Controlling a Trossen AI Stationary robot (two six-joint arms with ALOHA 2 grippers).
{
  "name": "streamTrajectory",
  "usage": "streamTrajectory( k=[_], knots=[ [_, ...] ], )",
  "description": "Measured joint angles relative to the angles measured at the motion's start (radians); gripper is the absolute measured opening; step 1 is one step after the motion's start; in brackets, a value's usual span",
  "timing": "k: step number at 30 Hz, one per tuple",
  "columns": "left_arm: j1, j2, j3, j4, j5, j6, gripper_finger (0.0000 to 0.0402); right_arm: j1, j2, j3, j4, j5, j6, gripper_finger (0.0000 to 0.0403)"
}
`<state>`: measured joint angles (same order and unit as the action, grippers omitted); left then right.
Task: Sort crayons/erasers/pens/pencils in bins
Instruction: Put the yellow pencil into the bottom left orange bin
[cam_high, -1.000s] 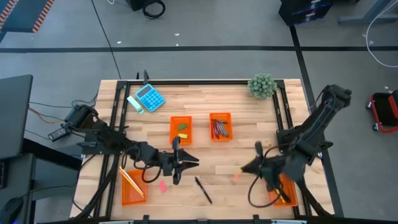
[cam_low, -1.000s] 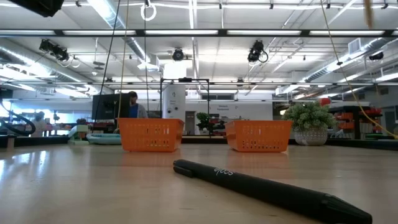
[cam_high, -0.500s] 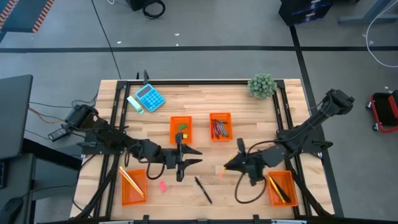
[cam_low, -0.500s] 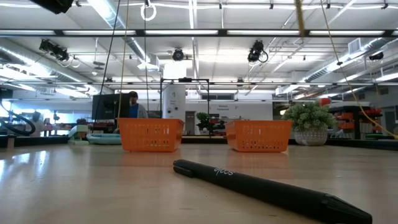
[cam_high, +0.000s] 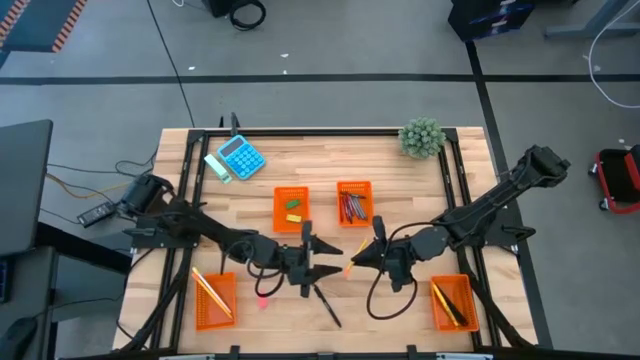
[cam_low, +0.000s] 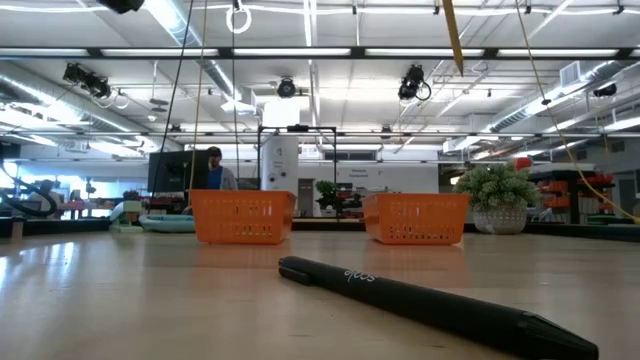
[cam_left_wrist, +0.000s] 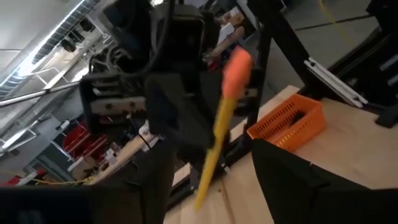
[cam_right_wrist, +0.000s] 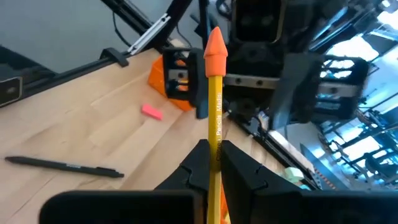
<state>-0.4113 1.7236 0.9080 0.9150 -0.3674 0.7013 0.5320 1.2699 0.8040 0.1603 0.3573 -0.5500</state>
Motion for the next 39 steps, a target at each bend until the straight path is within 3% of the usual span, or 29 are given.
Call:
streamTrajectory(
  k=[12,18,39],
  knots=[
    [0.010,0.013,0.035,-0.006,0.141,-0.029,0.0170,-0.002,-0.002,0.000,-0.004,0.008,0.007,0.0035],
    [0.010,0.013,0.035,-0.007,0.144,-0.026,0.0153,-0.002,-0.002,0.000,-0.004,0.008,0.007,0.0035],
    [0.029,0.045,0.043,0.043,0.162,-0.001,0.0156,-0.035,-0.003,0.000,0.000,0.003,0.007,0.0035]
  ],
)
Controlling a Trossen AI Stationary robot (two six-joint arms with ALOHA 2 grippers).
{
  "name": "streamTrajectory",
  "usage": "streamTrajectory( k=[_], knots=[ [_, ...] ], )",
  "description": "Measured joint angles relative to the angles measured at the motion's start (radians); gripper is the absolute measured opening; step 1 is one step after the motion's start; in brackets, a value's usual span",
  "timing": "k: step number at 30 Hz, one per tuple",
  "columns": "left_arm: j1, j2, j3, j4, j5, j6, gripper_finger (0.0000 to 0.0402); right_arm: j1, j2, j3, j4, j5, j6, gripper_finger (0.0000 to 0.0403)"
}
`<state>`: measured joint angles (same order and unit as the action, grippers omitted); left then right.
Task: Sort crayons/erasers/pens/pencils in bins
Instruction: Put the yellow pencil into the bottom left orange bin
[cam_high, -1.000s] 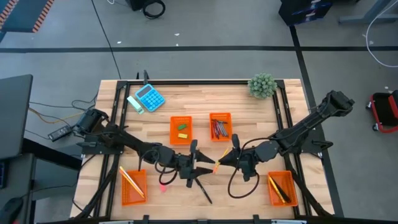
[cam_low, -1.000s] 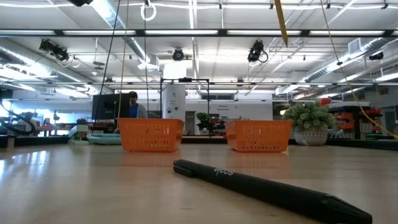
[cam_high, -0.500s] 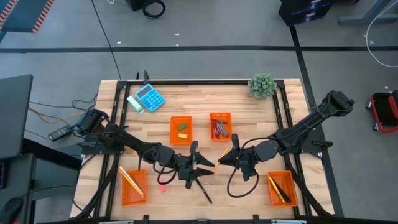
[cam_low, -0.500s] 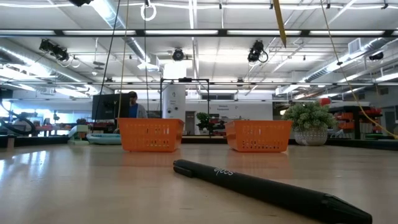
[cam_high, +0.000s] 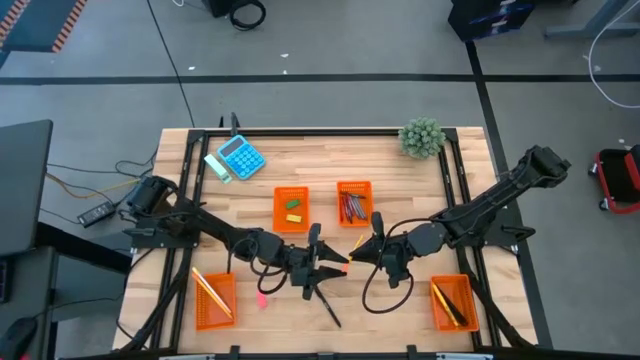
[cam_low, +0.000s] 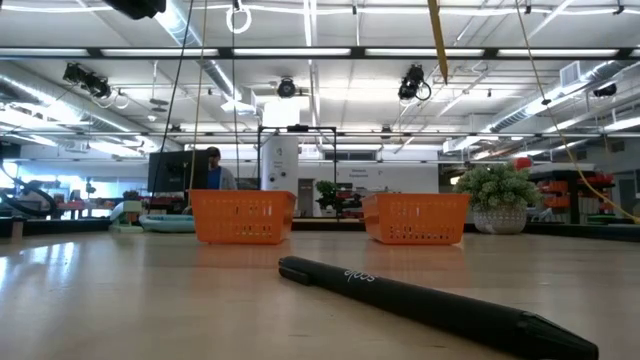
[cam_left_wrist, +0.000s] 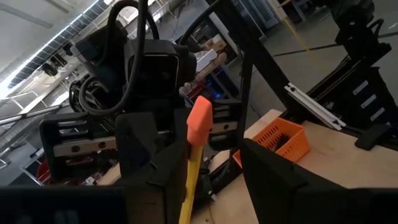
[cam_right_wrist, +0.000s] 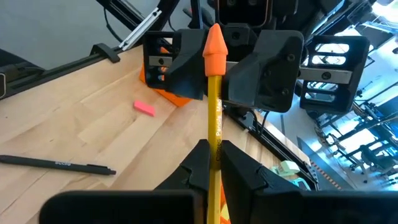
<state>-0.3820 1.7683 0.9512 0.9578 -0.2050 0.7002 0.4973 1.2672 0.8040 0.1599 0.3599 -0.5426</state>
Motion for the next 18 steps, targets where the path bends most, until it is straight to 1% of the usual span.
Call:
streamTrajectory(
  k=[13,18],
  knots=[
    [0.015,0.000,0.000,0.009,0.002,-0.034,0.0151,-0.004,0.000,0.000,0.003,-0.002,0.000,0.0035],
    [0.014,0.000,0.000,0.010,0.002,-0.034,0.0141,-0.017,0.000,0.000,0.006,-0.040,0.011,0.0035]
  ],
)
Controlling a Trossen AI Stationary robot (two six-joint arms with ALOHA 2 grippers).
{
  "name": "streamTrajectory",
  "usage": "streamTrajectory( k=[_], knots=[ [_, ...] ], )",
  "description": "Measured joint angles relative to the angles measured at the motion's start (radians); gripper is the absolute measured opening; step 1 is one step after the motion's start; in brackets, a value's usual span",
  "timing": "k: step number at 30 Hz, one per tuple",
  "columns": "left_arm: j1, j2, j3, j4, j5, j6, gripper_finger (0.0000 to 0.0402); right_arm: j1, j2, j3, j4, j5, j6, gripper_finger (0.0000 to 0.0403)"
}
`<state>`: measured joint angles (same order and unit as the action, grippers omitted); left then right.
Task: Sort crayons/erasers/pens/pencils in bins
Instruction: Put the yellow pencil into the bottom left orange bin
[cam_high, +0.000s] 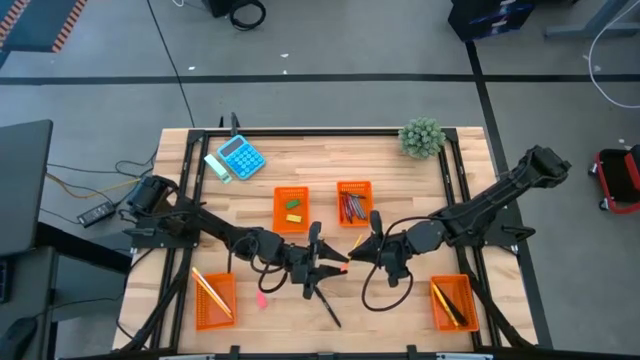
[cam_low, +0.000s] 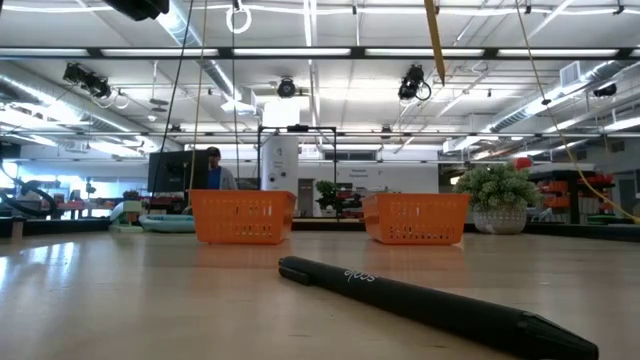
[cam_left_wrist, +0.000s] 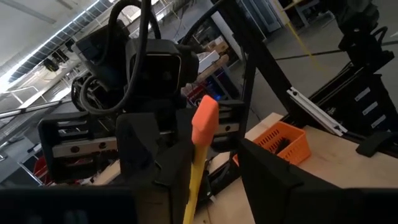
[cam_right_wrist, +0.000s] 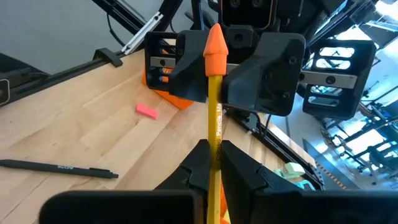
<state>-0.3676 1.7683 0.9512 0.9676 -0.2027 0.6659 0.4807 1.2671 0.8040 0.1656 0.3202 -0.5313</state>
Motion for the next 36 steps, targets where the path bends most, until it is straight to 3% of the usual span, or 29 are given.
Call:
streamTrajectory(
  k=[16,28,33,36],
  knots=[
    [0.023,0.000,0.000,-0.013,-0.002,-0.034,0.0096,-0.016,0.000,0.000,0.002,-0.019,0.015,0.0035],
    [0.023,0.000,0.001,-0.010,-0.003,-0.033,0.0034,-0.016,0.000,0.000,-0.001,-0.022,0.039,0.0035],
    [0.023,0.000,0.001,-0.015,-0.005,-0.035,0.0033,-0.020,0.001,0.000,-0.018,-0.022,0.085,0.0036],
    [0.015,0.001,0.000,-0.015,-0.058,-0.077,0.0037,-0.030,0.000,0.002,-0.043,-0.020,0.125,0.0048]
  ],
)
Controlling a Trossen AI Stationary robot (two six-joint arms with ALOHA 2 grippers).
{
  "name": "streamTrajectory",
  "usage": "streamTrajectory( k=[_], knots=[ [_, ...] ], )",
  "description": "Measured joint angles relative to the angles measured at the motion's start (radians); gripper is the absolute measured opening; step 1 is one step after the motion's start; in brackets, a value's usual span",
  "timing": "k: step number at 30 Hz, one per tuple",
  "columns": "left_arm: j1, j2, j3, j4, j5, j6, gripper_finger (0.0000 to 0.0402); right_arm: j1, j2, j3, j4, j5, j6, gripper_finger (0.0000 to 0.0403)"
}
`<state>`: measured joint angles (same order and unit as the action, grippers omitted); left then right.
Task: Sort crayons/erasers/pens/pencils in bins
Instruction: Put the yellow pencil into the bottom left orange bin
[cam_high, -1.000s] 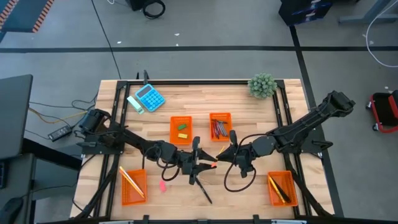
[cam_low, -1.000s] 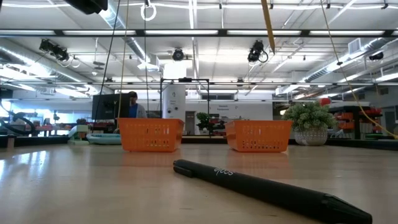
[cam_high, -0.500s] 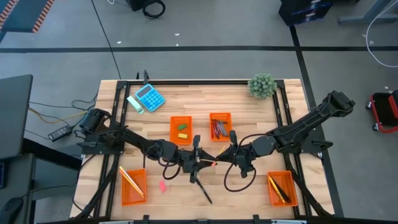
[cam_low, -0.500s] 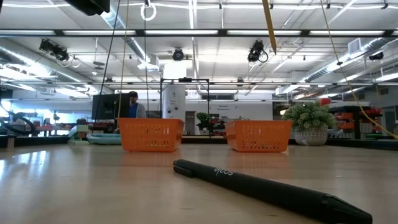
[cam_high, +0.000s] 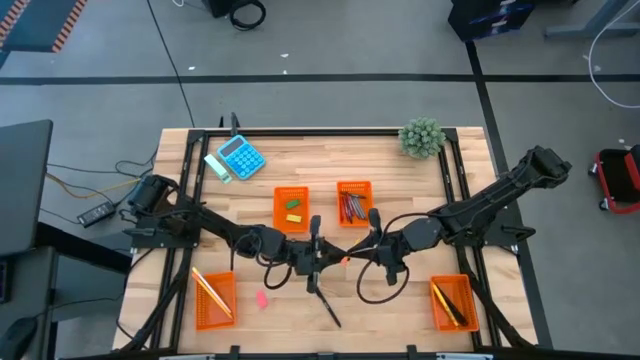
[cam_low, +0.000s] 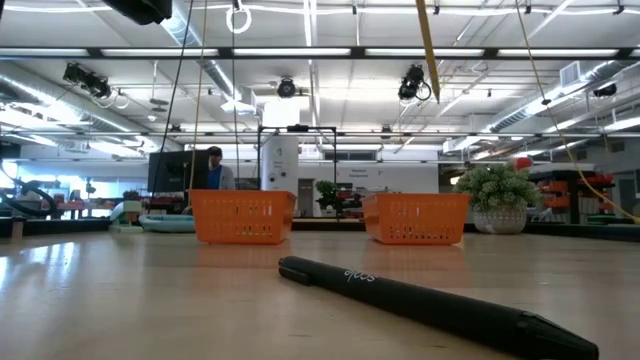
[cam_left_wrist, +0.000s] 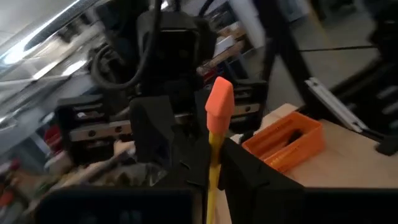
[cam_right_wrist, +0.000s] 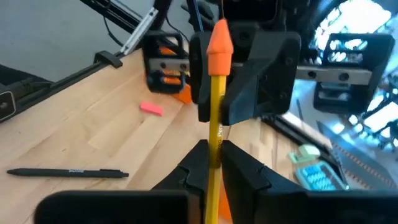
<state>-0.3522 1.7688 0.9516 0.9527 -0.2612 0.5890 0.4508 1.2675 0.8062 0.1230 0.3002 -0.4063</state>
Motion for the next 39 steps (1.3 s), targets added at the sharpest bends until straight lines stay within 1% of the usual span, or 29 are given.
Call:
streamTrajectory(
  k=[4,9,12,16,18,19,24,28,30,31,33,35,37,39],
  knots=[
    [-0.028,-0.016,0.000,0.002,-0.168,-0.082,0.0034,-0.019,0.000,0.000,-0.038,0.007,0.030,0.0090],
    [-0.098,-0.114,0.000,-0.102,-0.430,-0.203,0.0031,-0.024,0.000,-0.002,-0.082,0.060,0.022,0.0138],
    [-0.153,-0.181,0.000,-0.194,-0.568,-0.306,0.0037,-0.021,-0.005,-0.002,-0.137,0.087,0.036,0.0151],
    [-0.227,-0.246,0.000,-0.328,-0.734,-0.434,0.0032,-0.018,-0.021,-0.002,-0.283,0.086,0.146,0.0153],
    [-0.257,-0.277,0.000,-0.403,-0.794,-0.516,0.0027,-0.015,-0.027,-0.002,-0.357,0.065,0.212,0.0154],
    [-0.272,-0.297,0.000,-0.445,-0.809,-0.565,0.0027,-0.014,-0.028,-0.002,-0.403,0.043,0.243,0.0154],
    [-0.366,-0.422,0.000,-0.686,-0.812,-0.842,0.0034,-0.004,-0.027,-0.002,-0.588,-0.093,0.397,0.0154],
    [-0.434,-0.511,0.000,-0.880,-0.824,-1.066,0.0029,0.019,-0.027,-0.002,-0.638,-0.111,0.476,0.0154],
    [-0.451,-0.542,0.000,-0.997,-0.823,-1.232,0.0026,0.031,-0.027,-0.002,-0.638,-0.112,0.494,0.0154],
    [-0.457,-0.555,0.000,-1.075,-0.806,-1.329,0.0026,0.035,-0.027,-0.002,-0.637,-0.112,0.504,0.0154],
    [-0.463,-0.573,0.000,-1.250,-0.730,-1.556,0.0026,0.045,-0.027,-0.002,-0.637,-0.112,0.523,0.0154],
    [-0.459,-0.575,0.000,-1.437,-0.629,-1.791,0.0029,0.051,-0.027,-0.002,-0.637,-0.111,0.541,0.0154],
    [-0.453,-0.573,0.000,-1.629,-0.485,-2.030,0.0032,0.058,-0.027,-0.002,-0.637,-0.111,0.562,0.0154],
    [-0.449,-0.572,0.000,-1.786,-0.354,-2.209,0.0031,0.065,-0.027,-0.002,-0.637,-0.111,0.577,0.0154]
  ],
)
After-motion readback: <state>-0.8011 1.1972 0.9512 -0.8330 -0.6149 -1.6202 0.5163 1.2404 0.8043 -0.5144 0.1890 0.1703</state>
